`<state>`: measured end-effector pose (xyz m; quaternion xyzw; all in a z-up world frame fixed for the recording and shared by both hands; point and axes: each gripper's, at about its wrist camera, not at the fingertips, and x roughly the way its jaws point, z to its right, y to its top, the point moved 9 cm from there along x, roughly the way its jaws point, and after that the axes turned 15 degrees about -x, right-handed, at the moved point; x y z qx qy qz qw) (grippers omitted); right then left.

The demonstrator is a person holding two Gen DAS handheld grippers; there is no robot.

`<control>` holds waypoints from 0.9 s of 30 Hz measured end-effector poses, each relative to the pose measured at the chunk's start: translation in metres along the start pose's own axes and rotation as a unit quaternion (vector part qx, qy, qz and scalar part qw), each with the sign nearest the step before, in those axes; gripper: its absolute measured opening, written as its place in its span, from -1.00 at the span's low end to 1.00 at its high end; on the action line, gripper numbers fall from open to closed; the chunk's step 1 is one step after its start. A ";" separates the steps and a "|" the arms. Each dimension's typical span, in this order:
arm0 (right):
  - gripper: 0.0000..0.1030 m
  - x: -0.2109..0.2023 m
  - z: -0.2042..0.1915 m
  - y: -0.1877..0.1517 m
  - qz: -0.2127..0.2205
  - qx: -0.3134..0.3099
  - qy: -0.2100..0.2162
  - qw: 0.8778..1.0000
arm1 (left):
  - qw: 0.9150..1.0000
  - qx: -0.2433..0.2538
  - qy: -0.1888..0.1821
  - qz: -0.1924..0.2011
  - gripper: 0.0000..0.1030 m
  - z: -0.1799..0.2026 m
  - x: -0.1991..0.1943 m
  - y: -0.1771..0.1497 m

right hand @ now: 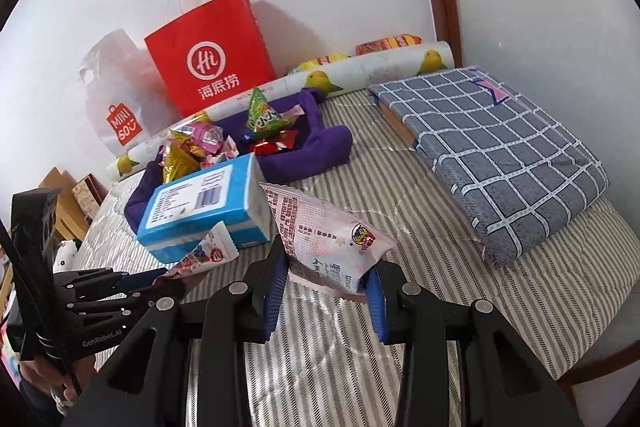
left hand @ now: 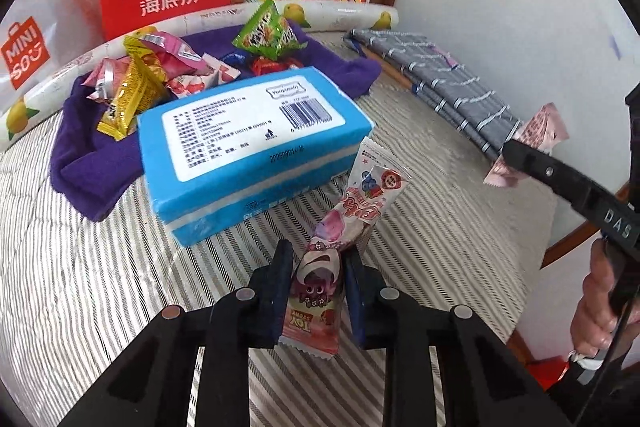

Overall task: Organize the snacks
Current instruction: 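Carry the candy stick and wafer packets in both tools over the purple towel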

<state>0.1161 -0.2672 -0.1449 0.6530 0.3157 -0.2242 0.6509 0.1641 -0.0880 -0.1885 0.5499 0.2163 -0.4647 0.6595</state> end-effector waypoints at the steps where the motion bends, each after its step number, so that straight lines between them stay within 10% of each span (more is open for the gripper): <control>1: -0.30 -0.003 -0.003 0.001 0.001 -0.003 0.000 1.000 | 1.000 -0.004 -0.002 0.002 -0.54 0.000 -0.003 0.000; 27: -0.30 -0.030 -0.094 0.045 0.013 -0.106 0.047 0.993 | 0.995 -0.073 -0.020 0.058 -0.54 -0.029 -0.077 0.025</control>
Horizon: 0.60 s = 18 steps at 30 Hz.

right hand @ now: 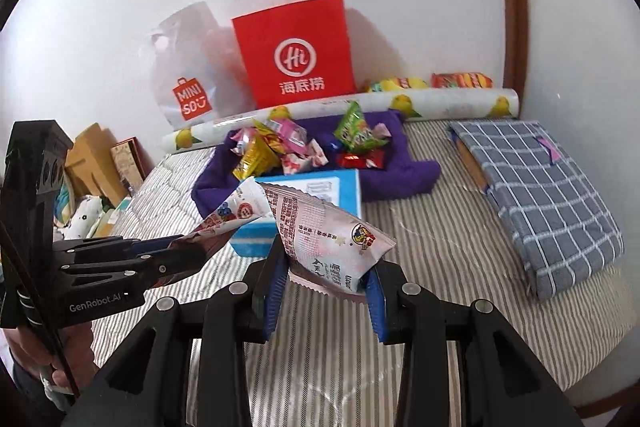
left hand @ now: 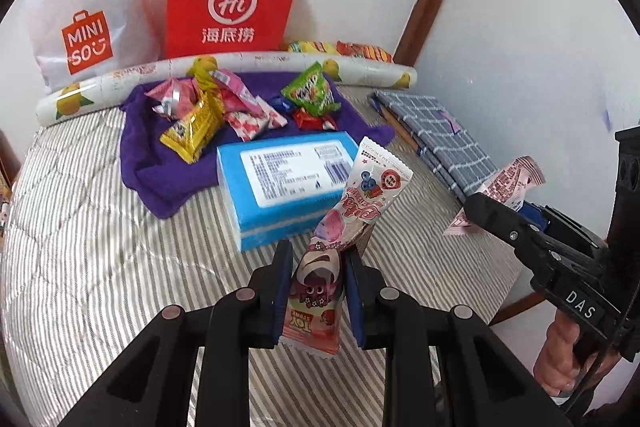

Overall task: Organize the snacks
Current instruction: 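Carry the candy stick and wafer packets in both tools over the purple towel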

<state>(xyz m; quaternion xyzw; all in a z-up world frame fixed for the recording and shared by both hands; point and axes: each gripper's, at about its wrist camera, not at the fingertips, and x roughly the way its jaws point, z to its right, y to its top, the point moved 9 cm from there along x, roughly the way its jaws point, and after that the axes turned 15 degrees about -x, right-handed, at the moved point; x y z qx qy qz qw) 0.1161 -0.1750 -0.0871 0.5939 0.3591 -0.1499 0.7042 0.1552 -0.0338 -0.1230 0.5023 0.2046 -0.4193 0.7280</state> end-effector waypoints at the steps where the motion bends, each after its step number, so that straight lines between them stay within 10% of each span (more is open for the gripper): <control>1: -0.30 0.001 -0.001 0.004 0.001 -0.005 0.000 1.000 | 1.000 -0.001 -0.002 0.001 -0.54 0.000 -0.001 0.003; 18: -0.30 0.034 0.009 0.054 -0.004 -0.045 -0.013 0.999 | 1.000 -0.022 -0.006 0.012 -0.54 -0.015 0.014 0.062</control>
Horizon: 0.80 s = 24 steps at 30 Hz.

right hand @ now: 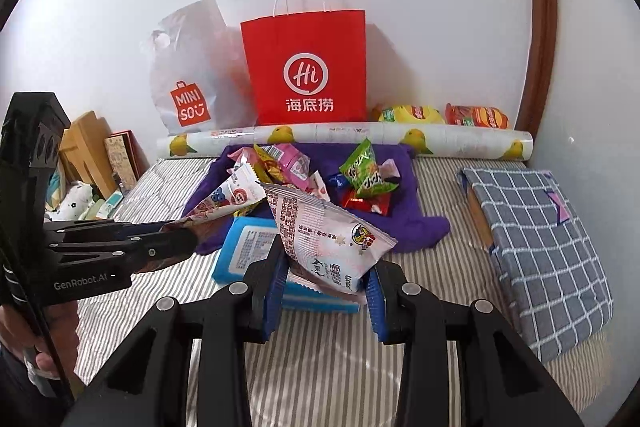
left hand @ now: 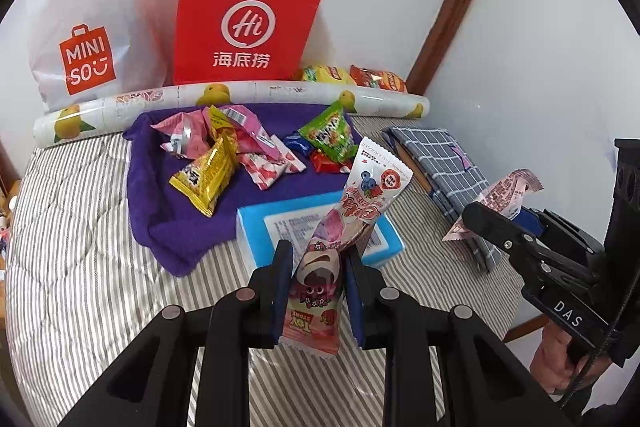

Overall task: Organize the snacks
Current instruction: 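Carry the candy stick and wafer packets in both tools over the purple towel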

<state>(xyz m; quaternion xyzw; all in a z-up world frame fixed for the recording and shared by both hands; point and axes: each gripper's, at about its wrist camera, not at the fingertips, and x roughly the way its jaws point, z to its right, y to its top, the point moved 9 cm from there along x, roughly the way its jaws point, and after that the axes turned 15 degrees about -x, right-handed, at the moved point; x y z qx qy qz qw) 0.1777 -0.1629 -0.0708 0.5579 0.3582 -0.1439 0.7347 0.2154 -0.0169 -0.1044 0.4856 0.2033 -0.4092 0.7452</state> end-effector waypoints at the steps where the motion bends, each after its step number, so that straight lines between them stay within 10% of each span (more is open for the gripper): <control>1: -0.30 0.004 0.002 0.003 -0.001 -0.002 0.001 1.000 | 1.000 -0.002 0.000 0.000 -0.54 -0.001 0.001 0.002; 24: -0.30 0.108 0.016 0.067 0.001 -0.019 0.047 0.999 | 0.992 -0.111 0.064 0.018 -0.54 -0.094 0.053 0.090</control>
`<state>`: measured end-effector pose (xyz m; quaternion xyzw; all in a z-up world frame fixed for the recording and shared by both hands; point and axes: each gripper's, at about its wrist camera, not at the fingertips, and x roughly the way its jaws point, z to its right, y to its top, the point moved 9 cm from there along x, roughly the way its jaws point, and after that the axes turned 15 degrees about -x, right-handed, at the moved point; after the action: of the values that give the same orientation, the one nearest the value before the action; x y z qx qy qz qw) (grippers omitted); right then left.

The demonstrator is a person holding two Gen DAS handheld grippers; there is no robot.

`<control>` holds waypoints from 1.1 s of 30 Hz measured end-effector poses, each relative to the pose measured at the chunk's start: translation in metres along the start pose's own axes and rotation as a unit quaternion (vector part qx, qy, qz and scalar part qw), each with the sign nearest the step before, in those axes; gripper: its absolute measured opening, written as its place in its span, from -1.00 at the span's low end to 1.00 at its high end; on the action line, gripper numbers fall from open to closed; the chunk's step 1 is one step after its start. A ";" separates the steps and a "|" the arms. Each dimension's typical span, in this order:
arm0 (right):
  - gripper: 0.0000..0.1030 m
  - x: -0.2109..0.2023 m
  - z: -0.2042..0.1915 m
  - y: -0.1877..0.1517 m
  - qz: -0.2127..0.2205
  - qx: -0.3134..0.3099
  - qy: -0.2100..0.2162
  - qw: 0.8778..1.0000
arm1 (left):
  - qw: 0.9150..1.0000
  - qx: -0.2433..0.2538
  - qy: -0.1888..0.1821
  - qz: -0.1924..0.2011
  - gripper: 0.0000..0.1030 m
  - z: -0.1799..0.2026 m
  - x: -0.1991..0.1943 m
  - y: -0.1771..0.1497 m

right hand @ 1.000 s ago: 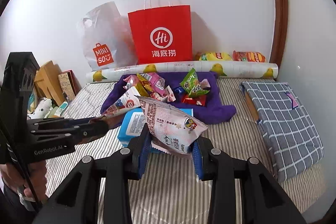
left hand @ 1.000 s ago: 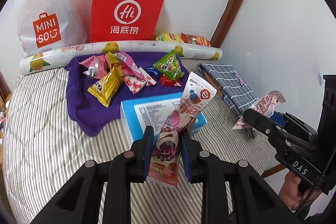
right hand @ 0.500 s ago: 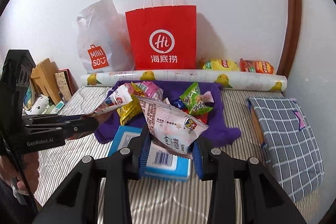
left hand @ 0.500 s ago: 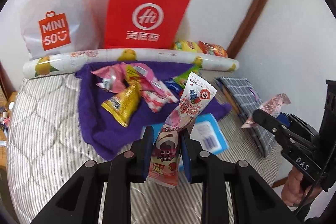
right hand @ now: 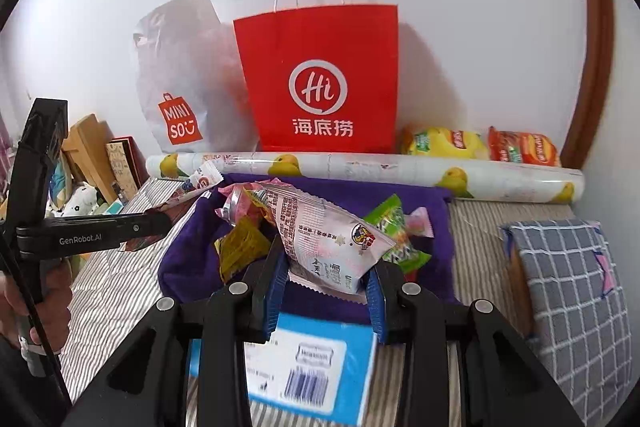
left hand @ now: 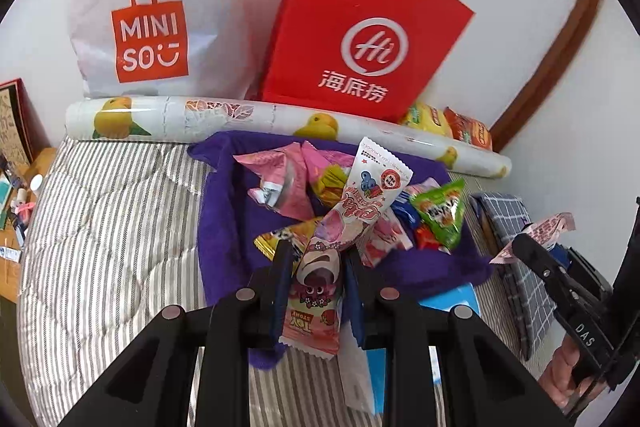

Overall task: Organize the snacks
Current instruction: 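Carry the candy stick and wafer packets in both tools over the purple towel, then open both tools to drop the candy stick and wafer packets onto the towel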

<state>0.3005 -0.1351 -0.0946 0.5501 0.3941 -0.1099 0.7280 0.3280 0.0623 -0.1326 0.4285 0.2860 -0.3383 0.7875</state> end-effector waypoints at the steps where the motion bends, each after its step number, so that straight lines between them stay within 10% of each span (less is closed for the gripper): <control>1: -0.30 0.006 -0.001 0.001 -0.002 0.001 0.003 1.000 | 1.000 -0.003 0.003 0.000 -0.54 -0.002 0.003 0.002; 33: -0.30 0.121 -0.009 -0.021 -0.105 -0.010 0.049 0.993 | 0.997 -0.070 0.005 -0.033 -0.54 -0.036 0.073 0.016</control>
<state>0.3642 -0.1016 -0.1945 0.5031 0.4863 -0.1546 0.6975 0.3794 0.0788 -0.1961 0.3641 0.3266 -0.3407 0.8029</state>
